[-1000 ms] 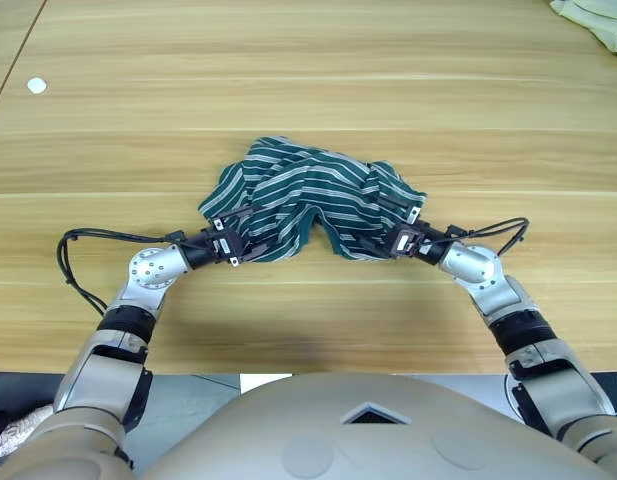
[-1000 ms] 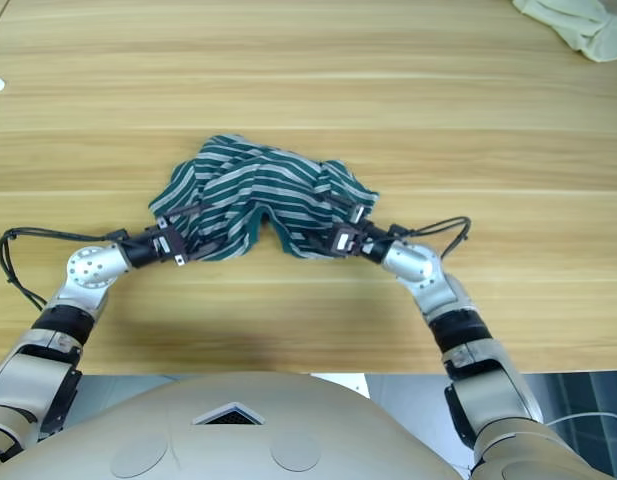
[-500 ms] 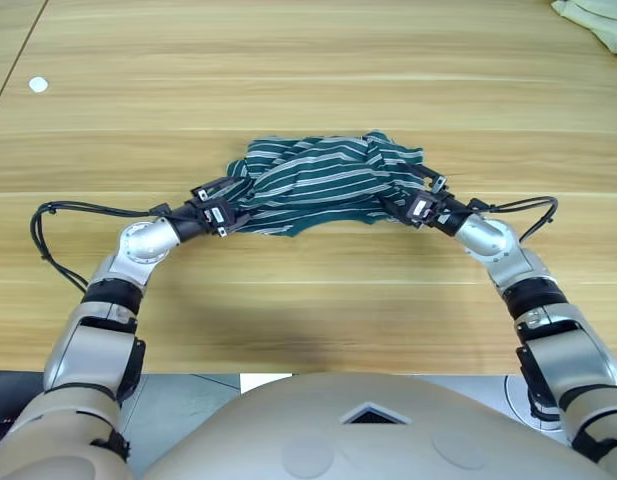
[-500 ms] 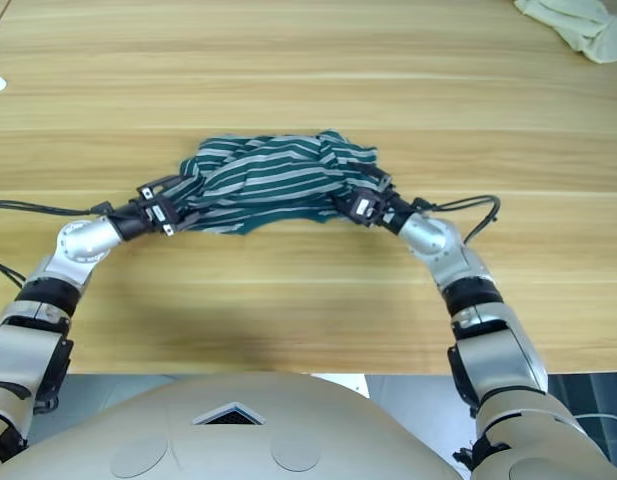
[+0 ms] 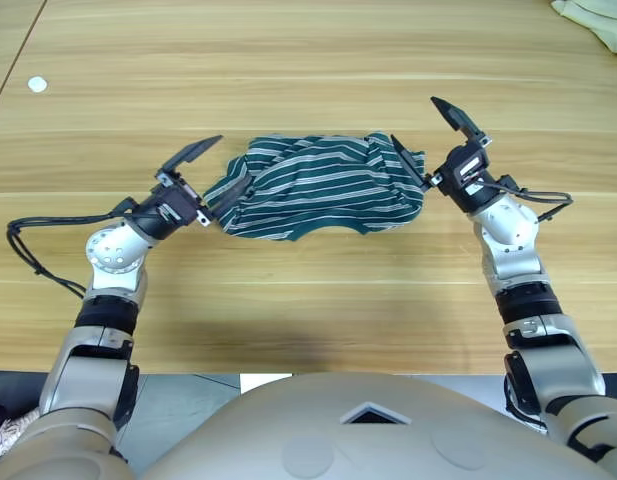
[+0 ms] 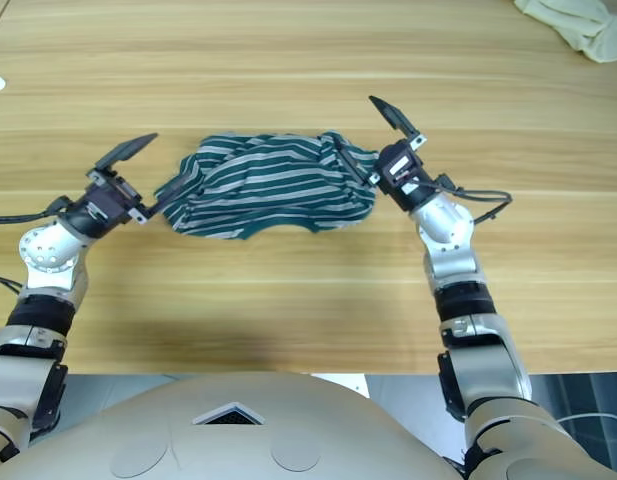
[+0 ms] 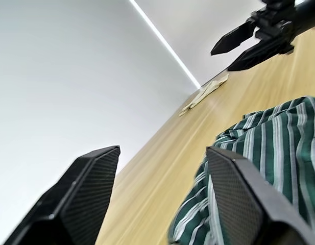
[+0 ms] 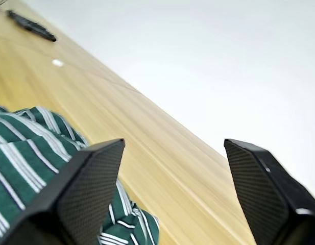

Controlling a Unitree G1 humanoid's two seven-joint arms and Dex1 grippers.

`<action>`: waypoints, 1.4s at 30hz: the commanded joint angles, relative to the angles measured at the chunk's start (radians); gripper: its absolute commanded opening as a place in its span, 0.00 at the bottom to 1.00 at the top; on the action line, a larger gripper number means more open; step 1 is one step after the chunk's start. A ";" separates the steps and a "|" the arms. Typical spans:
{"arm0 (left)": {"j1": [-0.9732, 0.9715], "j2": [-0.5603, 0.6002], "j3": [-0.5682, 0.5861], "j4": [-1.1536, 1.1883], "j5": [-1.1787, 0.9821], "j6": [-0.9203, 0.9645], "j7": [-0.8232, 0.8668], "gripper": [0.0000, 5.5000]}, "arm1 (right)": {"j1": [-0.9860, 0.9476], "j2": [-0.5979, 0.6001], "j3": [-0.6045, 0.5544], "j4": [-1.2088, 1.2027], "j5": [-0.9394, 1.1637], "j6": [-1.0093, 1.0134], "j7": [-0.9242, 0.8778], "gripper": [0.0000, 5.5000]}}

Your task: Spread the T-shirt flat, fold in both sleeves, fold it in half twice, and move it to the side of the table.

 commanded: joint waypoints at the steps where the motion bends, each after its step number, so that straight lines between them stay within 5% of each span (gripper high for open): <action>1: 0.156 0.063 0.025 -0.081 0.214 0.054 0.053 0.57 | 0.058 -0.097 -0.014 -0.016 -0.172 -0.033 -0.022 0.65; 8: 0.260 0.119 -0.031 -0.281 0.656 0.237 0.123 0.57 | 0.104 -0.257 -0.065 -0.123 -0.375 -0.023 -0.060 0.65; 18: 0.083 0.145 -0.169 -0.109 1.085 0.476 0.466 0.57 | 0.173 -0.315 -0.020 -0.123 -0.468 -0.003 -0.042 0.65; 30: 0.262 0.198 -0.199 -0.346 0.690 0.327 0.326 0.57 | 0.097 -0.263 0.037 -0.054 -0.512 -0.022 -0.088 0.65; 37: 0.250 0.119 -0.164 -0.381 0.417 0.213 0.293 0.57 | -0.197 0.018 0.212 0.099 -0.634 -0.005 -0.164 0.65; 42: 0.209 0.041 -0.116 -0.329 0.408 0.210 0.342 0.57 | -0.357 0.143 0.368 0.373 -0.794 0.022 -0.242 0.65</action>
